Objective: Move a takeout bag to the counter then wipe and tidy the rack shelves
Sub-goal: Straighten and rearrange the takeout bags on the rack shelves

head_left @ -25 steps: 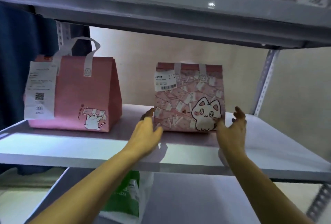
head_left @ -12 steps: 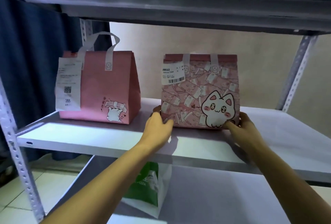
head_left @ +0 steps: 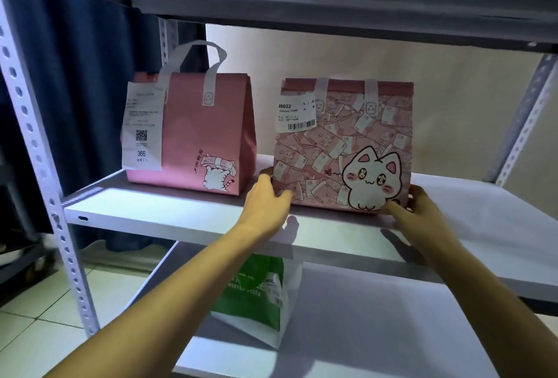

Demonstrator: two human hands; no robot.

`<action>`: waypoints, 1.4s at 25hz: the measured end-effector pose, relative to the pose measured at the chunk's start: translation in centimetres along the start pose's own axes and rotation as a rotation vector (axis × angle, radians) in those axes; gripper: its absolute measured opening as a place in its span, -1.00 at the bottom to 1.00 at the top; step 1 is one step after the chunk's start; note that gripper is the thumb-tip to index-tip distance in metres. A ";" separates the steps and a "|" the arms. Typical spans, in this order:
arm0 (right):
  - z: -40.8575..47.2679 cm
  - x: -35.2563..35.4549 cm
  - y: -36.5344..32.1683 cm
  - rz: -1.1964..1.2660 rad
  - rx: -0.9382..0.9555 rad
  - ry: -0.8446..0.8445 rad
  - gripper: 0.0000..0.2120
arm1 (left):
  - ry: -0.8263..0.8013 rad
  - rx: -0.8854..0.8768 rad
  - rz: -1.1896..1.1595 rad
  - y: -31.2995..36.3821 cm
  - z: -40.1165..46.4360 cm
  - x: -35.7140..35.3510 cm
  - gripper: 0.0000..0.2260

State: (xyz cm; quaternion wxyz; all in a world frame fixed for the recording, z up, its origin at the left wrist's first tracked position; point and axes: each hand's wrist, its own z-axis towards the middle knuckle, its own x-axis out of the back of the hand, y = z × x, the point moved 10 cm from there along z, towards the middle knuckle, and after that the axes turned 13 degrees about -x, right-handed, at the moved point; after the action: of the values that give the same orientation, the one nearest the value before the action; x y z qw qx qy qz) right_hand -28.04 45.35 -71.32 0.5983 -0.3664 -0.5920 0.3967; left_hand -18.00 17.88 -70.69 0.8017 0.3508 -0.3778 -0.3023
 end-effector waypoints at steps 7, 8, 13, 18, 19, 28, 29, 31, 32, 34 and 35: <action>-0.4 0.3 0.3 0.056 -0.014 0.016 -0.51 | -0.006 -0.015 0.021 -0.1 -0.2 0.0 -0.78; -0.6 0.5 0.5 0.070 -0.015 0.031 -0.50 | -0.006 -0.029 0.027 -0.1 -0.4 0.0 -0.79; -3.7 2.1 2.1 0.070 -0.019 0.138 -0.44 | 0.050 -0.238 0.064 1.0 -4.0 0.5 -0.52; -11.8 0.5 1.2 0.030 0.320 0.216 -0.58 | 0.080 -0.507 0.137 2.6 -9.5 1.2 -0.62; -13.1 -0.6 1.1 0.005 0.362 0.195 -0.60 | 0.083 -0.543 0.163 2.6 -10.5 1.4 -0.64; -14.8 -11.2 7.1 -0.194 0.370 -0.039 -0.61 | 0.083 -0.440 0.202 -5.8 -15.8 1.1 -0.69; -14.5 -12.3 8.0 -0.207 0.359 -0.059 -0.61 | 0.085 -0.398 0.191 -7.4 -16.1 0.9 -0.69; -13.3 -14.7 9.8 -0.196 0.314 -0.118 -0.68 | 0.084 -0.322 0.161 -10.5 -16.8 0.6 -0.69; -12.5 -15.9 10.8 -0.181 0.276 -0.149 -0.71 | 0.084 -0.288 0.142 -11.9 -17.1 0.4 -0.69; -10.5 -18.2 12.9 -0.146 0.176 -0.192 -0.75 | 0.086 -0.216 0.102 -14.8 -17.6 0.0 -0.69; -9.5 -19.2 13.9 -0.131 0.123 -0.201 -0.77 | 0.096 -0.166 0.071 -16.3 -17.7 -0.2 -0.68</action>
State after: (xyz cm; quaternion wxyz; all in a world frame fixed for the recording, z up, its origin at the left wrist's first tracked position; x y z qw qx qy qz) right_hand -18.85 33.97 -92.27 0.5818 -0.2480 -0.6461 0.4272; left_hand -7.20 14.58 -91.95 0.8554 0.2838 -0.3249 -0.2867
